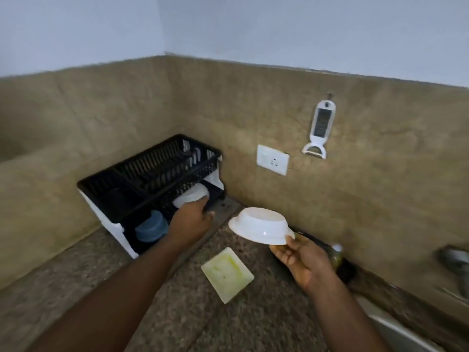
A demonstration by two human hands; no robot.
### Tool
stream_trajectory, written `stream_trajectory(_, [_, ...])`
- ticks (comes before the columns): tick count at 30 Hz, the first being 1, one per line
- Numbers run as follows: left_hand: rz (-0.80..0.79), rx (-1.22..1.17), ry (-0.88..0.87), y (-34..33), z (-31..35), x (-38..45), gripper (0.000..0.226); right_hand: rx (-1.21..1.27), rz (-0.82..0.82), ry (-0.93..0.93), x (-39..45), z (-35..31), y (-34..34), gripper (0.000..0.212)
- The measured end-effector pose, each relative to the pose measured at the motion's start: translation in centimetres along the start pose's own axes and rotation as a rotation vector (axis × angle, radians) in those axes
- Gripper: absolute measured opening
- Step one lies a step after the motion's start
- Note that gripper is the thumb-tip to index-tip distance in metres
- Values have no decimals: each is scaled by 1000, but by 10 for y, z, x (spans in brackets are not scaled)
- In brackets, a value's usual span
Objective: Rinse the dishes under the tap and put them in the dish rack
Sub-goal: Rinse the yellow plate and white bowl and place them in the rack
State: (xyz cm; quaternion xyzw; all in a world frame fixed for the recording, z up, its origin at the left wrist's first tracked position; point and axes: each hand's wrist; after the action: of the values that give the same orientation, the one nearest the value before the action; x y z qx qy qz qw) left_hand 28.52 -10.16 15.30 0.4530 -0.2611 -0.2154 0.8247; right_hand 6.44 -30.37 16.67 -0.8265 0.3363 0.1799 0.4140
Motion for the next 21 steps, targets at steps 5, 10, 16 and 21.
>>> stream_trajectory(5, [-7, 241, 98, 45, -92, 61, 91, -90, -129, 38, 74, 12, -107, 36])
stream_trajectory(10, [-78, 361, 247, 68, -152, 99, 108, -137, -231, 109, 134, 19, -202, 44])
stream_trajectory(16, [-198, 190, 393, 62, -190, 108, 131, -239, -226, 159, 203, 27, -291, 43])
stream_trajectory(21, [-175, 185, 377, 54, -197, 110, 126, -321, -180, 165, 259, 41, -350, 45])
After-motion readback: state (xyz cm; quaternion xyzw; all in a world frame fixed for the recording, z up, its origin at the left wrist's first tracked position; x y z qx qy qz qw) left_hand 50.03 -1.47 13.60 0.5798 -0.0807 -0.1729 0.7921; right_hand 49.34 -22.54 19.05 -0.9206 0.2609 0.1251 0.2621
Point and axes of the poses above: each hand's wrist, its own x-axis towards the middle knuckle, its own y-axis out of the back of the hand, z = x × y, and after that the axes turned 3 degrees about -y, right-handed
